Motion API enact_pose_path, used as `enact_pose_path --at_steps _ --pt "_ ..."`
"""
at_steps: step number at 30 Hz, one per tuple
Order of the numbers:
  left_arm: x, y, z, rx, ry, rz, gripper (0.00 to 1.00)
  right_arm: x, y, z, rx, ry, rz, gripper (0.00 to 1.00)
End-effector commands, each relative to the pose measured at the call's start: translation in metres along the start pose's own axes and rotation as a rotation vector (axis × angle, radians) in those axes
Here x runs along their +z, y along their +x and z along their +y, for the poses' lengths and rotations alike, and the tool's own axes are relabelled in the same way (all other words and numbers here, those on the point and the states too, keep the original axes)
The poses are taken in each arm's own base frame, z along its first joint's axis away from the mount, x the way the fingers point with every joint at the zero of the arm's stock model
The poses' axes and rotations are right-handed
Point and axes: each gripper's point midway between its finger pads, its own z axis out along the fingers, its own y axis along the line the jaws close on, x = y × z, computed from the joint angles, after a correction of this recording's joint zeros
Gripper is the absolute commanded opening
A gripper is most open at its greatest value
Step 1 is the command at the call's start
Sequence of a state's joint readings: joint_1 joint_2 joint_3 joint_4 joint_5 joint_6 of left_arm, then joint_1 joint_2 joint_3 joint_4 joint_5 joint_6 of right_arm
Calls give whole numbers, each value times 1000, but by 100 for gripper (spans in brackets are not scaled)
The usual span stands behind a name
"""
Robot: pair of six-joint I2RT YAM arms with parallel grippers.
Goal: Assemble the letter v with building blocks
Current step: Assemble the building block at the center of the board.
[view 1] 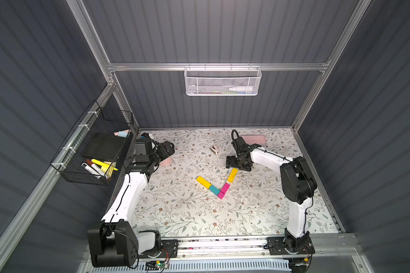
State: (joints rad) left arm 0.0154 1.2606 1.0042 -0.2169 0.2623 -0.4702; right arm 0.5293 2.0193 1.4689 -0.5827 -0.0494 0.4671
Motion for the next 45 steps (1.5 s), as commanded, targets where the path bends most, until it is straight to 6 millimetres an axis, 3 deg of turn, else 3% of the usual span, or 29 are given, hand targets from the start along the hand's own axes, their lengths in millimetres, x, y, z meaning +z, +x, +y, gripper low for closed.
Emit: enact_pose_path --at_steps 1,6,22,45 --pt "-4 -1 4 19 -11 -12 99 -4 -8 16 -42 -62 -1 99" --pt "-3 -1 4 19 -11 -12 100 3 -15 19 -45 -65 -13 99" --pt "-2 0 6 19 -18 -7 99 17 -11 24 -39 -91 25 99" --pt "-3 -1 5 21 -15 -9 100 14 6 25 -40 -116 66 99"
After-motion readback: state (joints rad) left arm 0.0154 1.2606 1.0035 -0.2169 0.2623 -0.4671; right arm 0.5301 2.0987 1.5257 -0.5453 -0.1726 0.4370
